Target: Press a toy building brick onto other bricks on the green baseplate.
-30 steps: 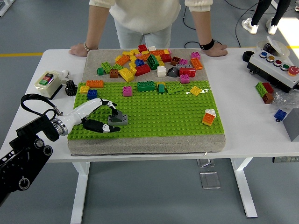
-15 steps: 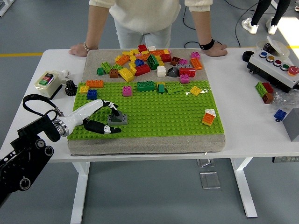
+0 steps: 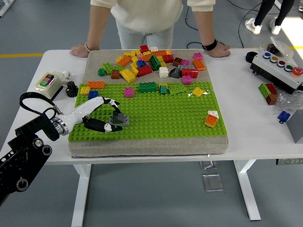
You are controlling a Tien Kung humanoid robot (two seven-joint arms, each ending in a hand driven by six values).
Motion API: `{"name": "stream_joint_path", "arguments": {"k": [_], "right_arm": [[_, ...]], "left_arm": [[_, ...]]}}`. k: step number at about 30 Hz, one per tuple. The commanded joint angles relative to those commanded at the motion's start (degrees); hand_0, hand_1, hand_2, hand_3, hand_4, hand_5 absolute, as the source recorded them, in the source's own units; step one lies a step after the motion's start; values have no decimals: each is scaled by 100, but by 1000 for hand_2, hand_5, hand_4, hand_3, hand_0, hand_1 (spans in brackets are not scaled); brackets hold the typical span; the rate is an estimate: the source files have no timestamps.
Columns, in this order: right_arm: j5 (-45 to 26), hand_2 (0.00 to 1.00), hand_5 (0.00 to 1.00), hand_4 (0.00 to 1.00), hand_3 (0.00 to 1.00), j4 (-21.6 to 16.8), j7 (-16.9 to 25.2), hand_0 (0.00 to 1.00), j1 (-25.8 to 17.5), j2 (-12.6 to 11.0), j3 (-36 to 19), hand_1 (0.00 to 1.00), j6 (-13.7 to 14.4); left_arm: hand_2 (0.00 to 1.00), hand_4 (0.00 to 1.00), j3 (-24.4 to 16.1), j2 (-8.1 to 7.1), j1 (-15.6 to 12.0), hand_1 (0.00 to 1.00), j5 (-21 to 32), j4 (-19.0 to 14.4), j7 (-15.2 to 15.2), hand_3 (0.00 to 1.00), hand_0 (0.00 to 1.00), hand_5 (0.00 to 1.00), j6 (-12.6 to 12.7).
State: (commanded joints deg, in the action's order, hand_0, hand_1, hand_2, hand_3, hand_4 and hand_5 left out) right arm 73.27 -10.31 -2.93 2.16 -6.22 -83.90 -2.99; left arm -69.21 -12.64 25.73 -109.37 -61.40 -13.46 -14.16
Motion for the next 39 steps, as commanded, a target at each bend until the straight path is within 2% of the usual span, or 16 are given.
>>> {"name": "stream_joint_path", "arguments": {"k": [15, 39], "right_arm": [[4, 733, 484, 959, 680, 0, 6, 760, -1, -6, -20, 688, -7], [4, 732, 484, 959, 680, 0, 0, 762, -1, -7, -36, 688, -14]], "left_arm": [[846, 998, -135, -81, -50, 878, -69, 24, -26, 577, 983, 362, -42], [845, 998, -113, -40, -42, 878, -79, 145, -14, 577, 986, 365, -33]]}}
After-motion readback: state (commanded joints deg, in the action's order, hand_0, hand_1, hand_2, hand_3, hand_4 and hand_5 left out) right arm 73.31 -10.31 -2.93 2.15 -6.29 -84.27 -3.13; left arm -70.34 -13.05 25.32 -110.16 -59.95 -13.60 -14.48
